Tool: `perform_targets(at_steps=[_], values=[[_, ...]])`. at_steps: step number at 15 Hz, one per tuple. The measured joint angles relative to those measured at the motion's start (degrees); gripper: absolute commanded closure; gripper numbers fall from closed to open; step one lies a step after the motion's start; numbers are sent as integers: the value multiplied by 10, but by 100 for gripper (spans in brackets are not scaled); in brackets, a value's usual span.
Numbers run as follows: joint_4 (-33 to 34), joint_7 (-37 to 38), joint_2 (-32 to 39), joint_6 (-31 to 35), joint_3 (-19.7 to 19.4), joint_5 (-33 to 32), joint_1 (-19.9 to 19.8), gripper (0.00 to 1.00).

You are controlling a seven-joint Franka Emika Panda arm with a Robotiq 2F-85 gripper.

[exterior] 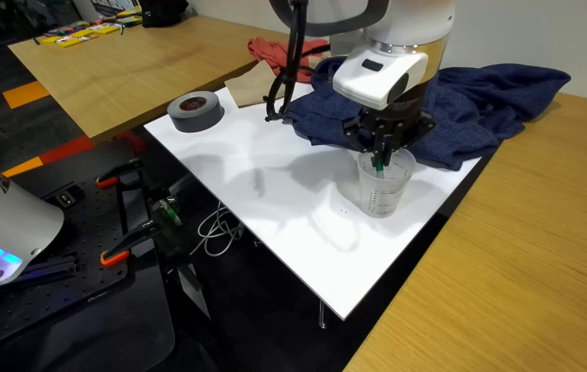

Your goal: Remove the marker from the cup and put it on the table

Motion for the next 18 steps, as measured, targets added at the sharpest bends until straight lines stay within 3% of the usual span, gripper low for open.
perform_targets(at_steps=[8,13,18], values=[[-13,-3,-45,-1,-8,1,-7,96],[-69,-6,-147,-2,-9,-16,0,96],[-156,-6,-264,-2,-6,-81,33,96]])
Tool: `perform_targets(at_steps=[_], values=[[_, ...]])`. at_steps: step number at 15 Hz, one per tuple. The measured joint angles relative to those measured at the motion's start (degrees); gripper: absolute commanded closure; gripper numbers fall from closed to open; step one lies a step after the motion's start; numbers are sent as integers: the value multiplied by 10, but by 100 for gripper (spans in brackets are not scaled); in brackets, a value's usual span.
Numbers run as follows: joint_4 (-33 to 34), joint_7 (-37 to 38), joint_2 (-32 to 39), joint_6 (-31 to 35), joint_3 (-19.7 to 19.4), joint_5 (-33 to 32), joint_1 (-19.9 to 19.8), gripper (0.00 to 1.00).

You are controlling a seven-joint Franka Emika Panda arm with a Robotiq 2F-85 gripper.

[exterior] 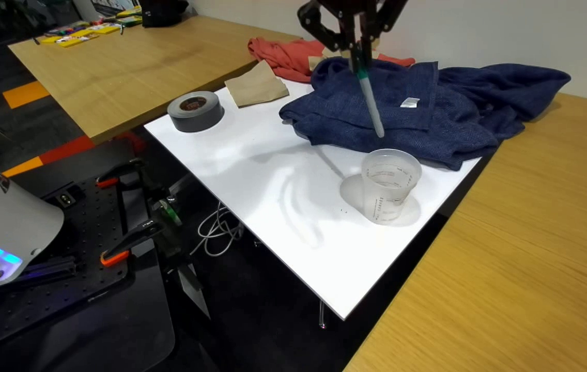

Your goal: Remove the marker from the cup and put it on the table

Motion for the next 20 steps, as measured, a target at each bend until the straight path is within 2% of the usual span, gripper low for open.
perform_targets(at_steps=[3,9,15,20], values=[[-51,-8,-54,0,16,-40,23,96],[-130,-96,-99,1,66,-46,57,96],[-172,-155,-78,21,91,-56,73,96],[-177,-138,-7,99,93,-148,74,96]])
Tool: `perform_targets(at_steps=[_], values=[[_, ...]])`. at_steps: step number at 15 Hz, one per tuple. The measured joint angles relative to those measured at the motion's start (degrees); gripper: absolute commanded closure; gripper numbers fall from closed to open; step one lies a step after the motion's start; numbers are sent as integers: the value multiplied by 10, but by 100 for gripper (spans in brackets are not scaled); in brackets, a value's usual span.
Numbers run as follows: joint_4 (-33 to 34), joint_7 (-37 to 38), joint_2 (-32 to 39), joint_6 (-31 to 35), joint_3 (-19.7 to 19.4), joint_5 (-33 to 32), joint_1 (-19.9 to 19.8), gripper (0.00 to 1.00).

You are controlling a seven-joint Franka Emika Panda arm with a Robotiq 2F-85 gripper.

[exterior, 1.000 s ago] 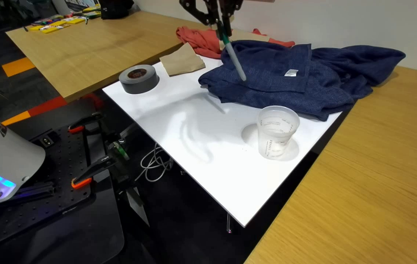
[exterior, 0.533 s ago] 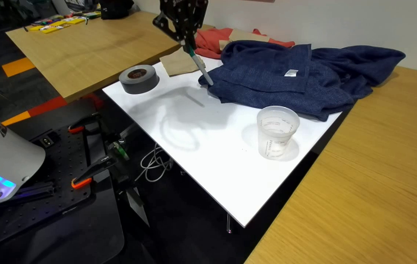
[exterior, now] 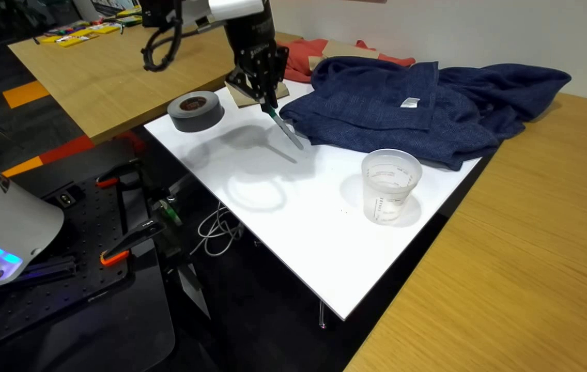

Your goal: Remove the marker from the cup and put it on the table

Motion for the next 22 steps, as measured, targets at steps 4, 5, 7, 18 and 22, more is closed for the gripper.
perform_targets(at_steps=[4,5,7,18,22], values=[[7,64,64,62,-30,-103,25,96],[10,83,77,72,-44,-126,37,81],[18,113,99,83,-73,-158,65,56],[40,134,119,84,-111,-169,122,0],[41,134,119,84,-111,-163,122,0]])
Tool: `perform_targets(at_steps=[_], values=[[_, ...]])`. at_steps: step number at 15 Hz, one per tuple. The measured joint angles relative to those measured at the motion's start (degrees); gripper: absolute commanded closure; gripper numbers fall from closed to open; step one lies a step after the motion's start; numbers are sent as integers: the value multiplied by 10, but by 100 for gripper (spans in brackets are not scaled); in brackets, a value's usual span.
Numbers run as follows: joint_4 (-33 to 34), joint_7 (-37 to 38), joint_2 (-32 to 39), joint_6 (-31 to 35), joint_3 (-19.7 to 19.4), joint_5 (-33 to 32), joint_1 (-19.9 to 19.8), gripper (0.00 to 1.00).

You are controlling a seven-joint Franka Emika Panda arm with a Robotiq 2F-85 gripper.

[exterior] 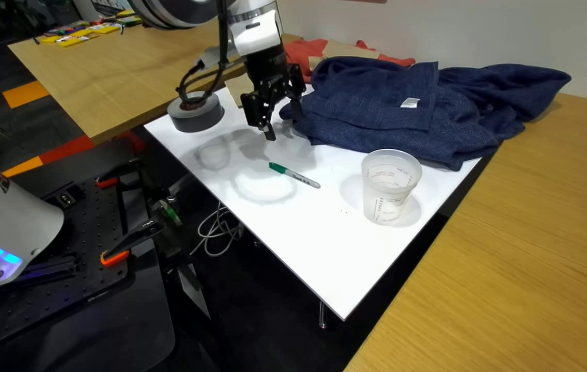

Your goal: Remove the marker from the cup and put it on the table

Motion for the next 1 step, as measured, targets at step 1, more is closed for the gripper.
perform_targets(at_steps=[1], values=[[0,0,0,0,0,0,0,0]])
